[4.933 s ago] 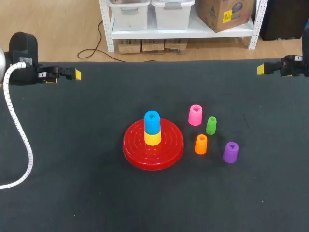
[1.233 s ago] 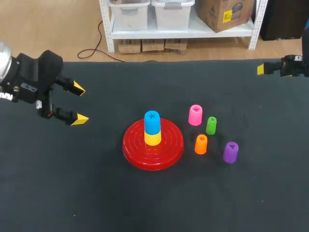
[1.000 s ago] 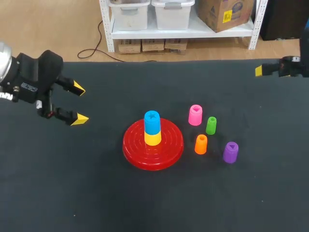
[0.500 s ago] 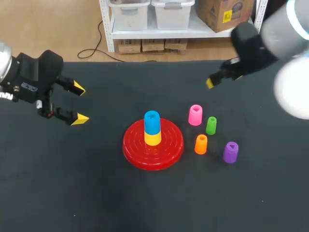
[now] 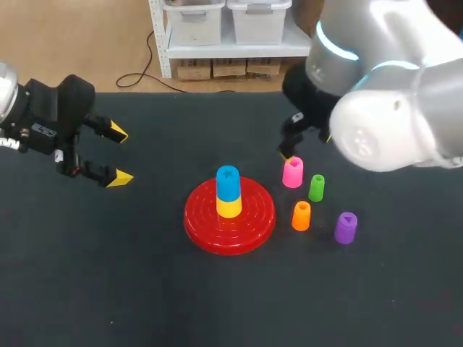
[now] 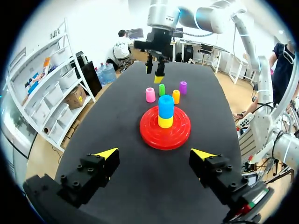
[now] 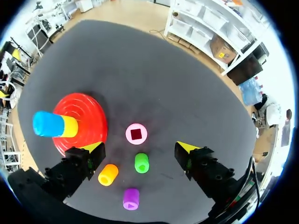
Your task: Pick up and stack the cylinders on the red base in this order: pink,purple,orange,green
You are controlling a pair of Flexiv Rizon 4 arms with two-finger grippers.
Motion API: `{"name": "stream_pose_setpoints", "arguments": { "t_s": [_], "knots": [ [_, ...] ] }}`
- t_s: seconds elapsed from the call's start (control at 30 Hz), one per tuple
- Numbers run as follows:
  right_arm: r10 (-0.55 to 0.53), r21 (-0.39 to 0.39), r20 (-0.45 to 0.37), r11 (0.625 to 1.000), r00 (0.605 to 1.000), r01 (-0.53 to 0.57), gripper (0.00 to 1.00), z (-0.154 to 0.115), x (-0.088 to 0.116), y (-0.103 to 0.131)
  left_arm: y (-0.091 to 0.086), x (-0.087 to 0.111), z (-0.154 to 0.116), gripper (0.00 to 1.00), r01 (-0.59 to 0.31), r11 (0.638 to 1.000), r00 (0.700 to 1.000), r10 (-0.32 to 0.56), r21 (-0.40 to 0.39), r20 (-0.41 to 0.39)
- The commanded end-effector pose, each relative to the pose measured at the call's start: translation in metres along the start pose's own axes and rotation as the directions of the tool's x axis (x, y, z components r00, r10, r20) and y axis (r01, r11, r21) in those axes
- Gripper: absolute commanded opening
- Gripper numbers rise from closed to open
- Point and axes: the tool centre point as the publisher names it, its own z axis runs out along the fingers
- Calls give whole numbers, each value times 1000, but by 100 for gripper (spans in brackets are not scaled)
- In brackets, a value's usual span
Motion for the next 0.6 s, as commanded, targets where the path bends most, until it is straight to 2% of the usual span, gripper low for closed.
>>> {"name": "stream_pose_setpoints", "arguments": {
  "t_s": [0.03, 0.27, 0.43, 0.6],
  "knots": [
    [9, 22, -12, 1000, 1000, -9, 100, 15, -3, 2, 1, 0, 0, 100, -1, 1000, 1000, 1, 2, 0],
    [13, 3, -41, 1000, 999, -13, 100, 27, 2, 4, 1, 0, 0, 100, -1, 1000, 1000, 1, 2, 0],
    [24, -9, -82, 1000, 996, -25, 100, 36, -4, 0, 1, 0, 0, 100, -1, 1000, 1000, 1, 2, 0],
    [-6, 18, -81, 1000, 997, 8, 100, 35, -10, -1, 1, 0, 0, 100, -1, 1000, 1000, 1, 2, 0]
  ]
}}
